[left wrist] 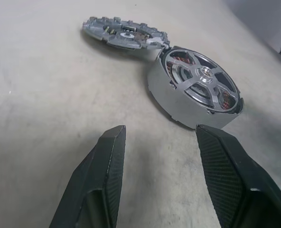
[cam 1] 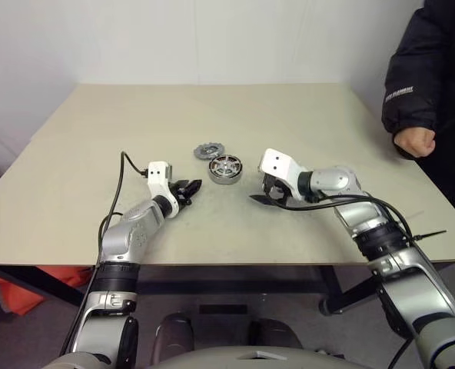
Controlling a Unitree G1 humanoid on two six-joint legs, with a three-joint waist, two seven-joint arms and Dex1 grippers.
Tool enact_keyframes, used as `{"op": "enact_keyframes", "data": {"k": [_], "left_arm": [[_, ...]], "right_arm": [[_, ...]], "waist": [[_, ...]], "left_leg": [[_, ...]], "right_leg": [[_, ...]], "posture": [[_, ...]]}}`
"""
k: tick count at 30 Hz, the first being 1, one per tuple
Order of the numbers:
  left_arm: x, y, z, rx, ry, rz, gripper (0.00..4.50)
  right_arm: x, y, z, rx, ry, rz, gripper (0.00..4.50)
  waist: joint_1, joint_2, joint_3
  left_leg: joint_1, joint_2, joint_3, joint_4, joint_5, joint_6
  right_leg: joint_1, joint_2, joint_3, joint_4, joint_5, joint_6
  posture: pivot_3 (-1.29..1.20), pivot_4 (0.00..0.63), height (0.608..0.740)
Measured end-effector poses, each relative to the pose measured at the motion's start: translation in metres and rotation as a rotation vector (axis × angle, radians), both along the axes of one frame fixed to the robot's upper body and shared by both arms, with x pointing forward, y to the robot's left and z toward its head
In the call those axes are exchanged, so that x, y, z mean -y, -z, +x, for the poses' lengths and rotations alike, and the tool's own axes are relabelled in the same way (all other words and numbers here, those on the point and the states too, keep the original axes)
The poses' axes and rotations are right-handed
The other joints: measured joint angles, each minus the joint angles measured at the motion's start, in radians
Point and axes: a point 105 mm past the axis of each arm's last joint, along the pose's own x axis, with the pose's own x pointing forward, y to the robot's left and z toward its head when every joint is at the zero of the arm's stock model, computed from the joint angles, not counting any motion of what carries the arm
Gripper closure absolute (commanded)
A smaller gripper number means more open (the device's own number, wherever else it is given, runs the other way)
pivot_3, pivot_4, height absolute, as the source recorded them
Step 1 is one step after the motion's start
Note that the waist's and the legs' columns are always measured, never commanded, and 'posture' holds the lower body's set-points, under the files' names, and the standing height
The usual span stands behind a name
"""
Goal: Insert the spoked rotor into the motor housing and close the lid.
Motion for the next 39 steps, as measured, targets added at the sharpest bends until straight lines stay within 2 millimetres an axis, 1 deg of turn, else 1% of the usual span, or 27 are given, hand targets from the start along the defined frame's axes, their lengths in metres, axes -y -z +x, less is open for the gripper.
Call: {"op": "enact_keyframes", "data": {"k": [2, 3, 6, 8, 10, 13, 17, 21, 23, 27, 33, 39], "left_arm": [[0.002, 0.0, 0.0, 0.014, 0.006, 0.023, 2.03], [0.002, 0.0, 0.0, 0.02, 0.008, 0.032, 2.03], [0.004, 0.0, -0.001, 0.036, 0.028, 0.061, 2.03], [0.008, -0.003, 0.001, 0.056, 0.059, 0.1, 2.03], [0.008, -0.007, 0.007, 0.082, 0.085, 0.159, 2.03], [0.013, -0.017, 0.022, 0.147, 0.129, 0.276, 2.03], [0.029, -0.024, 0.038, 0.228, 0.211, 0.421, 2.03], [0.042, -0.03, 0.053, 0.265, 0.285, 0.493, 2.03], [0.049, -0.028, 0.056, 0.266, 0.319, 0.505, 2.03], [0.058, -0.015, 0.054, 0.249, 0.361, 0.511, 2.03], [0.059, -0.016, 0.053, 0.253, 0.37, 0.49, 2.03], [0.055, -0.016, 0.051, 0.25, 0.389, 0.472, 2.03]], "right_arm": [[0.002, 0.0, 0.011, 0.062, -0.003, -0.065, 0.04], [0.0, 0.0, 0.014, 0.073, -0.007, -0.068, 0.04], [-0.016, 0.005, 0.012, 0.068, -0.054, -0.039, 0.04], [-0.021, 0.006, 0.01, 0.067, -0.076, -0.033, 0.04], [-0.023, 0.006, 0.009, 0.071, -0.089, -0.031, 0.04], [-0.025, 0.009, 0.007, 0.065, -0.099, -0.025, 0.04], [-0.033, 0.017, 0.007, 0.043, -0.092, -0.001, 0.04], [-0.04, 0.022, 0.012, 0.038, -0.074, 0.005, 0.04], [-0.043, 0.021, 0.015, 0.045, -0.064, 0.004, 0.04], [-0.045, 0.021, 0.017, 0.056, -0.065, 0.008, 0.04], [-0.045, 0.02, 0.019, 0.058, -0.053, 0.016, 0.04], [-0.04, 0.008, 0.025, 0.063, 0.003, 0.078, 0.04]], "waist": [[0.0, 0.0, 0.0], [0.0, 0.0, 0.0], [0.0, 0.0, 0.0], [0.001, 0.0, 0.0], [0.004, 0.0, 0.0], [0.002, 0.0, 0.0], [0.0, 0.0, 0.0], [0.0, 0.0, 0.0], [0.001, 0.0, 0.0], [0.002, 0.0, 0.0], [0.003, 0.0, 0.0], [0.003, 0.0, 0.0]], "left_leg": [[-0.001, 0.0, 0.0, 0.0, 0.0, 0.0], [-0.001, 0.0, 0.0, 0.0, 0.0, 0.0], [-0.003, 0.0, 0.0, 0.0, -0.001, 0.001], [-0.005, 0.0, 0.0, 0.0, -0.001, 0.002], [-0.005, 0.0, 0.0, 0.001, -0.001, 0.002], [-0.003, 0.0, 0.0, 0.001, -0.001, 0.001], [-0.002, 0.0, 0.0, 0.001, 0.0, 0.001], [-0.003, -0.001, 0.0, 0.001, 0.0, 0.001], [-0.004, -0.001, 0.0, 0.001, -0.001, 0.001], [-0.004, -0.001, 0.0, 0.001, -0.001, 0.002], [-0.003, -0.001, 0.0, 0.001, -0.001, 0.001], [-0.003, -0.001, 0.0, 0.001, -0.001, 0.001]], "right_leg": [[0.0, 0.0, 0.0, 0.0, 0.0, 0.0], [0.0, 0.0, 0.0, 0.0, 0.0, 0.0], [-0.002, 0.0, 0.0, 0.0, 0.0, -0.001], [-0.003, 0.0, 0.0, 0.0, 0.0, -0.001], [-0.002, 0.0, 0.0, 0.0, 0.0, -0.001], [-0.001, 0.0, 0.0, 0.0, 0.001, 0.0], [-0.001, 0.0, 0.0, 0.001, 0.001, 0.0], [-0.002, 0.0, 0.0, 0.001, 0.001, -0.001], [-0.002, 0.0, 0.0, 0.0, 0.001, -0.001], [-0.002, -0.001, 0.0, 0.0, 0.001, -0.001], [-0.002, -0.001, 0.0, 0.001, 0.001, -0.001], [-0.002, -0.001, 0.0, 0.001, 0.001, -0.002]], "posture": [[0.0, 0.0, 0.74], [0.0, 0.0, 0.74], [0.0, 0.0, 0.74], [0.0, 0.0, 0.74], [0.0, 0.0, 0.74], [0.0, 0.0, 0.74], [0.0, 0.0, 0.74], [0.0, 0.0, 0.74], [0.0, 0.0, 0.74], [0.0, 0.0, 0.74], [0.0, 0.0, 0.74], [0.0, 0.0, 0.74]]}}
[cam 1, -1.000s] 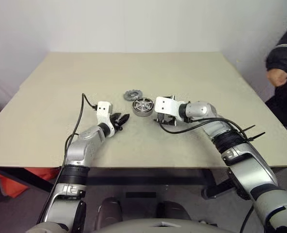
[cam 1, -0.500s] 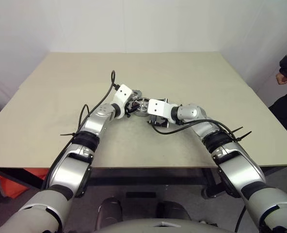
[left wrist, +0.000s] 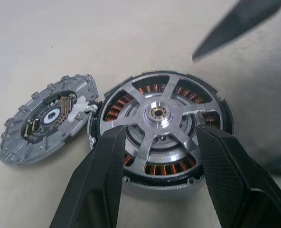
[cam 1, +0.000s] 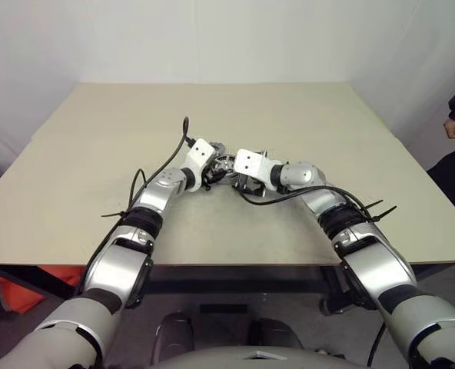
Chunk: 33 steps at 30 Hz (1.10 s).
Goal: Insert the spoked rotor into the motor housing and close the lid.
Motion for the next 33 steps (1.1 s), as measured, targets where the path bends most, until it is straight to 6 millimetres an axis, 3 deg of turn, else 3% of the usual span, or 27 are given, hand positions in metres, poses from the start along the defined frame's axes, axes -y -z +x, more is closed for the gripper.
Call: {"op": "enact_keyframes", "data": {"k": [5, 14, 18, 27, 33], "left_arm": [[-0.006, -0.008, -0.001, 0.036, 0.025, 0.0, 2.03], [-0.009, -0.031, -0.005, 0.163, 0.17, 0.097, 2.03], [-0.003, -0.041, -0.005, 0.233, 0.287, 0.212, 2.03], [-0.025, -0.024, -0.008, 0.26, 0.481, 0.557, 2.03], [-0.018, -0.031, -0.004, 0.299, 0.544, 0.653, 2.03]], "right_arm": [[0.012, -0.017, -0.001, 0.038, 0.041, 0.052, 0.04], [0.048, -0.013, -0.019, 0.005, 0.157, 0.06, 0.04], [0.05, -0.016, -0.024, 0.021, 0.179, 0.059, 0.04], [0.053, -0.005, -0.043, -0.003, 0.234, 0.081, 0.04], [0.054, -0.01, -0.049, 0.018, 0.266, 0.103, 0.04]], "waist": [[0.002, 0.0, 0.0], [0.006, 0.0, 0.0], [0.004, 0.0, 0.0], [0.008, 0.0, 0.0], [0.012, 0.0, 0.0]], "left_leg": [[0.0, 0.0, 0.0, 0.0, 0.0, 0.0], [0.001, 0.0, 0.0, 0.0, 0.0, 0.0], [0.002, 0.0, 0.0, -0.001, 0.0, -0.001], [0.001, -0.001, 0.0, -0.002, 0.0, -0.001], [0.002, -0.001, 0.0, -0.002, 0.001, -0.001]], "right_leg": [[0.0, 0.0, 0.0, 0.0, 0.0, 0.0], [0.0, 0.0, 0.0, 0.0, 0.0, 0.0], [0.001, 0.0, 0.0, 0.0, 0.0, 0.0], [0.001, 0.0, 0.0, -0.001, 0.0, 0.001], [0.001, -0.001, 0.0, -0.001, 0.0, 0.001]], "posture": [[0.0, 0.0, 0.74], [0.0, 0.0, 0.74], [0.0, 0.0, 0.74], [0.0, 0.0, 0.74], [0.0, 0.0, 0.74]]}}
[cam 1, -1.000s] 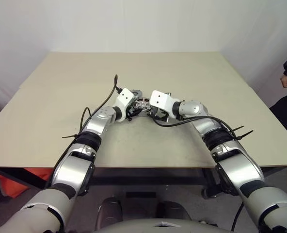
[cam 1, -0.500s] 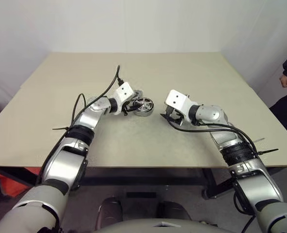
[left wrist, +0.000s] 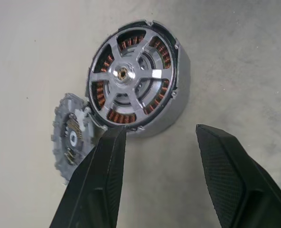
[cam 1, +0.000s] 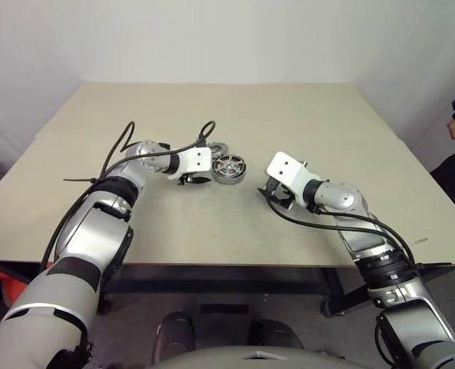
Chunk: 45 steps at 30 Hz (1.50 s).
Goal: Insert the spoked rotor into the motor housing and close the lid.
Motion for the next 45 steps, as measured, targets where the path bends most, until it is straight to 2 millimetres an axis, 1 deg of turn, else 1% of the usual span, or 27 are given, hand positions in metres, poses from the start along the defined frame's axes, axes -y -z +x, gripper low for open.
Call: {"op": "enact_keyframes", "data": {"k": [4, 13, 15, 19, 29, 34, 40, 45], "left_arm": [[0.012, -0.001, 0.001, 0.018, 0.031, 0.025, 2.03], [0.026, 0.012, -0.004, -0.006, 0.068, 0.088, 2.03], [0.026, 0.014, -0.004, -0.003, 0.066, 0.098, 2.03], [0.023, 0.018, -0.002, 0.006, 0.042, 0.111, 2.03], [0.015, 0.023, 0.004, 0.021, -0.015, 0.145, 2.03], [0.019, 0.025, 0.004, 0.016, -0.025, 0.144, 2.03], [0.028, 0.029, 0.002, -0.002, -0.026, 0.14, 2.03], [0.029, 0.03, 0.002, -0.007, -0.03, 0.147, 2.03]], "right_arm": [[-0.001, 0.0, -0.003, 0.006, 0.015, 0.011, 0.04], [0.009, 0.0, -0.009, 0.008, 0.088, 0.041, 0.04], [0.012, -0.002, -0.01, 0.014, 0.104, 0.047, 0.04], [0.016, 0.003, -0.012, 0.001, 0.126, 0.048, 0.04], [0.015, -0.004, -0.008, 0.029, 0.141, 0.061, 0.04], [0.014, -0.004, -0.008, 0.03, 0.142, 0.064, 0.04], [0.016, -0.004, -0.007, 0.035, 0.153, 0.066, 0.04], [0.017, -0.005, -0.007, 0.038, 0.162, 0.069, 0.04]], "waist": [[0.004, 0.0, 0.0], [0.019, 0.0, 0.0], [0.02, 0.0, 0.0], [0.019, 0.0, 0.0], [0.019, 0.0, 0.0], [0.019, 0.0, 0.0], [0.02, 0.0, 0.0], [0.02, 0.0, 0.0]], "left_leg": [[0.0, 0.0, 0.0, 0.0, 0.0, 0.0], [0.0, 0.0, 0.0, 0.0, 0.0, 0.0], [0.0, 0.0, 0.0, 0.0, 0.0, 0.0], [0.001, 0.0, 0.0, 0.0, 0.0, 0.0], [0.001, 0.0, 0.0, 0.0, 0.0, 0.0], [0.001, -0.001, 0.0, 0.0, 0.0, 0.0], [0.001, -0.001, 0.0, 0.0, 0.0, 0.0], [0.002, -0.001, 0.0, 0.0, 0.0, 0.0]], "right_leg": [[0.0, 0.0, 0.0, 0.0, 0.0, 0.0], [0.0, 0.0, 0.0, 0.0, 0.0, 0.0], [0.0, 0.0, 0.0, 0.0, 0.0, 0.0], [0.0, 0.0, 0.0, 0.0, 0.0, 0.0], [0.0, -0.001, 0.0, 0.0, 0.0, 0.0], [0.0, -0.001, 0.0, 0.0, 0.0, 0.0], [0.001, -0.001, 0.0, 0.0, 0.0, 0.0], [0.001, -0.001, 0.0, 0.0, 0.0, 0.0]], "posture": [[0.0, 0.0, 0.74], [0.0, 0.0, 0.74], [0.0, 0.0, 0.74], [0.0, 0.0, 0.74], [0.0, 0.0, 0.74], [0.0, 0.0, 0.74], [0.0, 0.0, 0.74], [0.0, 0.0, 0.74]]}}
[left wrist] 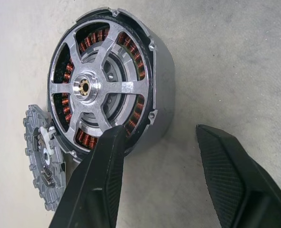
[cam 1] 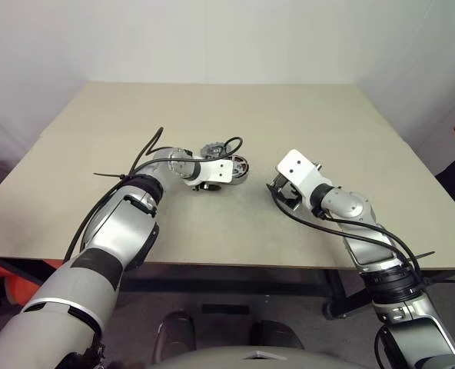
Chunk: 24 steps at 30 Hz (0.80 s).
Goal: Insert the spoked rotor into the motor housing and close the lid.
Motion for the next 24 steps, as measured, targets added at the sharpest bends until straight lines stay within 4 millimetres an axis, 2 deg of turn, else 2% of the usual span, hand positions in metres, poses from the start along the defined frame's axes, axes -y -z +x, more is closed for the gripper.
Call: {"op": "enact_keyframes", "data": {"k": [6, 9, 13, 24], "left_arm": [[-0.0007, 0.0016, 0.0006, -0.006, -0.014, 0.009, 2.03], [-0.001, 0.0015, 0.0011, -0.007, -0.022, 0.008, 2.63], [-0.0014, -0.0011, 0.0024, -0.003, -0.024, 0.008, 3.88], [-0.0006, -0.0013, 0.0023, 0.0, -0.021, 0.007, 3.88]], "right_arm": [[0.001, -0.0014, 0.0007, 0.006, 0.01, 0.011, 0.04], [0.0017, -0.0021, 0.0011, 0.011, 0.016, 0.016, 0.0], [0.0018, -0.0023, 0.0013, 0.012, 0.018, 0.018, 0.0], [0.0015, -0.0028, 0.0015, 0.014, 0.019, 0.021, 0.0]], "waist": [[0.0, 0.0, 0.0], [-0.001, 0.0, 0.0], [0.0, 0.0, 0.0], [-0.001, 0.0, 0.0]], "left_leg": [[0.002, 0.0, 0.0, 0.0, 0.0, 0.0], [0.003, 0.0, 0.0, 0.0, 0.0, 0.0], [0.003, 0.0, 0.0, -0.001, 0.0, 0.0], [0.004, -0.001, 0.0, -0.003, 0.0, 0.0]], "right_leg": [[0.002, 0.0, 0.0, 0.0, 0.0, 0.0], [0.002, 0.0, 0.0, 0.0, 0.0, 0.001], [0.003, 0.0, 0.0, 0.0, 0.0, 0.001], [0.003, -0.001, 0.0, -0.001, 0.0, 0.001]], "posture": [[0.0, 0.0, 0.74], [0.0, 0.0, 0.74], [0.0, 0.0, 0.74], [0.0, 0.0, 0.74]]}}
